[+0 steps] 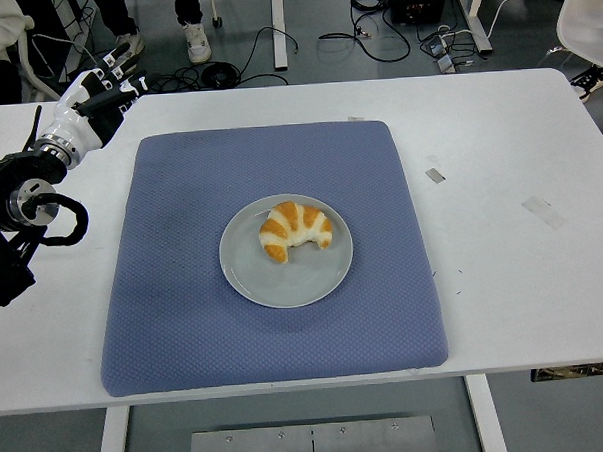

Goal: Place the bread on the plate

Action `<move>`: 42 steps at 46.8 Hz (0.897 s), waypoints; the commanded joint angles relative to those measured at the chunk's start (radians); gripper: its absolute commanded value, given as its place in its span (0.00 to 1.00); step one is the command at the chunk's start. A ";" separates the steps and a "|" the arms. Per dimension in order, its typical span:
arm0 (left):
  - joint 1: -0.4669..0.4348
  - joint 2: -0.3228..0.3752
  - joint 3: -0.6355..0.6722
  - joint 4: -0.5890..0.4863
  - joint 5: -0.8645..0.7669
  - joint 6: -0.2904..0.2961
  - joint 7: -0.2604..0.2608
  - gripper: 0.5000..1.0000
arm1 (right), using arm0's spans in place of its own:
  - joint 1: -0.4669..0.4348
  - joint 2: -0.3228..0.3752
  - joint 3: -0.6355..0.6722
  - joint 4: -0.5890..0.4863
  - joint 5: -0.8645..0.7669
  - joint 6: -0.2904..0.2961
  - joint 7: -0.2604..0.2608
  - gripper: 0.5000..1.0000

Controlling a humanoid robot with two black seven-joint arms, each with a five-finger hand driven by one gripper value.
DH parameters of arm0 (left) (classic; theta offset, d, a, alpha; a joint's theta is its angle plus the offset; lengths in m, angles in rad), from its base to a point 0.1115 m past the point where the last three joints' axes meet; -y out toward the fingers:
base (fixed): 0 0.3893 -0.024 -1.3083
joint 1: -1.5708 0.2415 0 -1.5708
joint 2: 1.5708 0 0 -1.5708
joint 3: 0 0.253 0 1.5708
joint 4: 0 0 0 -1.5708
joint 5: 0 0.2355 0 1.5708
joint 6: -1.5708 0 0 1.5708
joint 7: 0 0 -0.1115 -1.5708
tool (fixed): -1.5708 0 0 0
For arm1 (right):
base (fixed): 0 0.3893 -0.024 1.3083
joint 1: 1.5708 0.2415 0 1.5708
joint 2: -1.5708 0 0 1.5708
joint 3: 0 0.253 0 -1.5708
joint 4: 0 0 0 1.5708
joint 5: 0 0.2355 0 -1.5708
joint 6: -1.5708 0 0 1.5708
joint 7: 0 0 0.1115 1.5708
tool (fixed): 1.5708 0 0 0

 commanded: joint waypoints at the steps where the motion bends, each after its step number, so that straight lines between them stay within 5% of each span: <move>1: 0.001 -0.008 -0.004 0.000 0.001 0.000 0.002 0.97 | 0.000 0.000 0.000 0.000 0.000 0.000 0.000 1.00; 42: 0.016 -0.022 0.005 0.000 0.001 0.000 0.002 0.97 | -0.002 0.000 0.011 -0.004 0.005 -0.006 0.000 1.00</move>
